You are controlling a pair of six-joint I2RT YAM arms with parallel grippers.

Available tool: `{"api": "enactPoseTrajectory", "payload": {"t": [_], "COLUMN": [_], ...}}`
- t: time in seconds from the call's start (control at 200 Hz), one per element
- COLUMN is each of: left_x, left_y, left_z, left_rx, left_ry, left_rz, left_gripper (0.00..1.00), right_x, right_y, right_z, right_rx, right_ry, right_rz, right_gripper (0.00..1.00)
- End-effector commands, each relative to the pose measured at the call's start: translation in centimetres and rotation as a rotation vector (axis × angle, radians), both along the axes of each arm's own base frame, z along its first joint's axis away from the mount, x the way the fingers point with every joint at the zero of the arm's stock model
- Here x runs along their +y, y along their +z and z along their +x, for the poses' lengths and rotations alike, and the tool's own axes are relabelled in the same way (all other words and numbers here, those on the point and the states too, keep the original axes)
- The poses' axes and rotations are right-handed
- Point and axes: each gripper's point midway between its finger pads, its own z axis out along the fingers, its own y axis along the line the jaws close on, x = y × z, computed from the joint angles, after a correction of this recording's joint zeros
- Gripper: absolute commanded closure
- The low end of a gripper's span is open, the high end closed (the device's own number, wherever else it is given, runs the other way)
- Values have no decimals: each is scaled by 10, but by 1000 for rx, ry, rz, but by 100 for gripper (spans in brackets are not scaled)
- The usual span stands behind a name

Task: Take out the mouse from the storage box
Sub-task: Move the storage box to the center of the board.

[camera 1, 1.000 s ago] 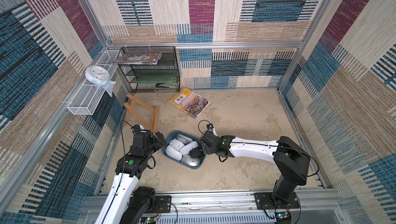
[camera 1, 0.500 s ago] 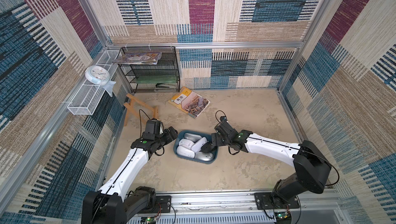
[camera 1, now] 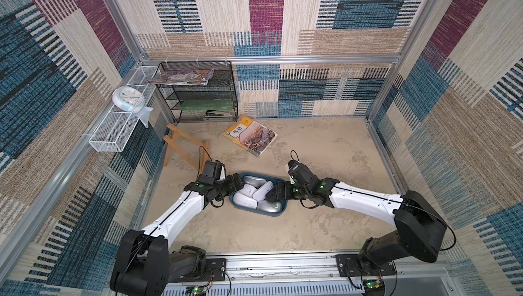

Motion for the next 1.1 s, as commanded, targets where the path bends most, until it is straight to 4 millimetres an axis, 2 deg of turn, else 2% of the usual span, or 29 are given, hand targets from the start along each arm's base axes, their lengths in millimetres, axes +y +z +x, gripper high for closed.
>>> {"api": "enactPoseTrajectory", "payload": {"t": [0.0, 0.275, 0.536, 0.641, 0.796, 0.861, 0.921, 1.097], "left_x": [-12, -36, -52, -57, -65, -64, -63, -56], "left_y": [5, 13, 20, 22, 20, 19, 15, 2], "left_z": [3, 4, 23, 35, 47, 48, 46, 37], "left_rx": [-20, -23, -36, -44, -40, -39, -35, -12], "left_ry": [-37, -76, -86, -88, -100, -98, -99, -99], "left_rz": [-19, -38, -41, -42, -51, -46, -37, -4], "left_gripper": [13, 16, 17, 17, 17, 17, 17, 16], "right_x": [17, 26, 16, 5, -18, -31, -42, -56], "right_y": [10, 28, 31, 27, 18, 12, 5, -6], "right_z": [-3, 14, 58, 75, 90, 94, 94, 81], "right_rx": [21, -61, -96, -94, -84, -74, -55, -16], "right_ry": [32, 61, 17, -14, -63, -91, -111, -110], "right_rz": [87, 85, 56, 34, -1, -26, -38, -13], "right_gripper": [9, 12, 13, 12, 9, 4, 0, 1]}}
